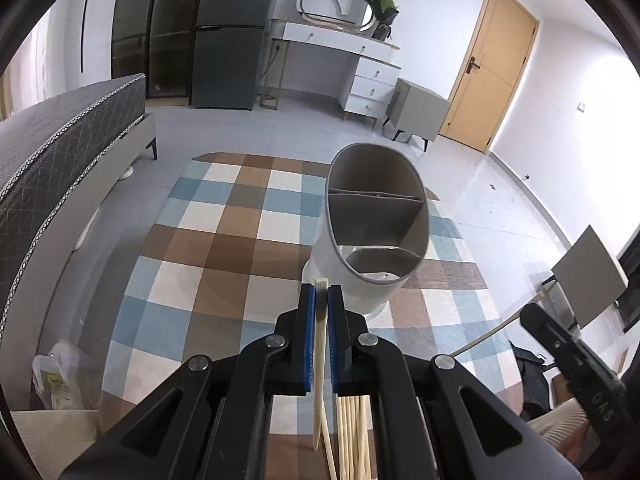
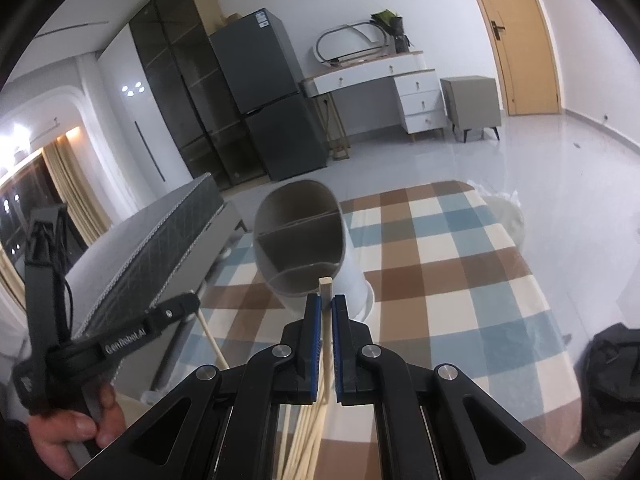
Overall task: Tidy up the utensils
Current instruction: 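Lift both held chopsticks up and carry them over the utensil holder opening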
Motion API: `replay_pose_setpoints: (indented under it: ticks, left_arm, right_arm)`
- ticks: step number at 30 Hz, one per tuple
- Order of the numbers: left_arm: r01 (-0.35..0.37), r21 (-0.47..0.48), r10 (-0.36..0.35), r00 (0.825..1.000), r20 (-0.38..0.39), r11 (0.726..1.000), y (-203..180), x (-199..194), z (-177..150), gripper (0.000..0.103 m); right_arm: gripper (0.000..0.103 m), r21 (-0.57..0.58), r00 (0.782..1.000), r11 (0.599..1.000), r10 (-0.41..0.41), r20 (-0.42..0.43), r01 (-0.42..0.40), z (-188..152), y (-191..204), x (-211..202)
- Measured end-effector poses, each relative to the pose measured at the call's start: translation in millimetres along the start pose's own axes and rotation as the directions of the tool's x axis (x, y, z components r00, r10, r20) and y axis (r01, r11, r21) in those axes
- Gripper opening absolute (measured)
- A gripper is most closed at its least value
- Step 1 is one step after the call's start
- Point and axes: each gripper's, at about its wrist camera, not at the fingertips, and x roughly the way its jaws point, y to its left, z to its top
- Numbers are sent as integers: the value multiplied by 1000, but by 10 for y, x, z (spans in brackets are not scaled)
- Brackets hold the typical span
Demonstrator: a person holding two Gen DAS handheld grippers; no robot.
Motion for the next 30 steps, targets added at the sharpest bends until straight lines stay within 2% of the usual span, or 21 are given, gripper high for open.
replay_pose_setpoints:
  ticks: [5,10,15,22,26,30]
  left_arm:
    - [24,-9,-24,999,31,1000,10,-128,80,2]
    - [60,-13,-60,997,39,998,-18,-243,221,2]
    - [91,-19,-89,994,70,996,-25,-401,481,2]
    - [166,-50,-158,979,127,985,-96,-559,1030,2]
    - [174,-36,-165,971,174,984,-175,-560,1349,2]
    - [172,-16,-166,967,196,985,-215,-428,1580,1]
  right_arm:
    - [5,-24,1000,1000,-11,15,11,24,88,-105]
    - [5,-42,998,999,-8,66,11,172,150,-246]
    - [5,-82,994,997,-6,105,15,525,178,-342]
    - [5,-168,990,986,19,143,6,1132,321,-361]
    - [5,-243,986,970,40,165,1,1482,470,-258]
    - [5,-290,984,957,57,166,-6,1690,591,-47]
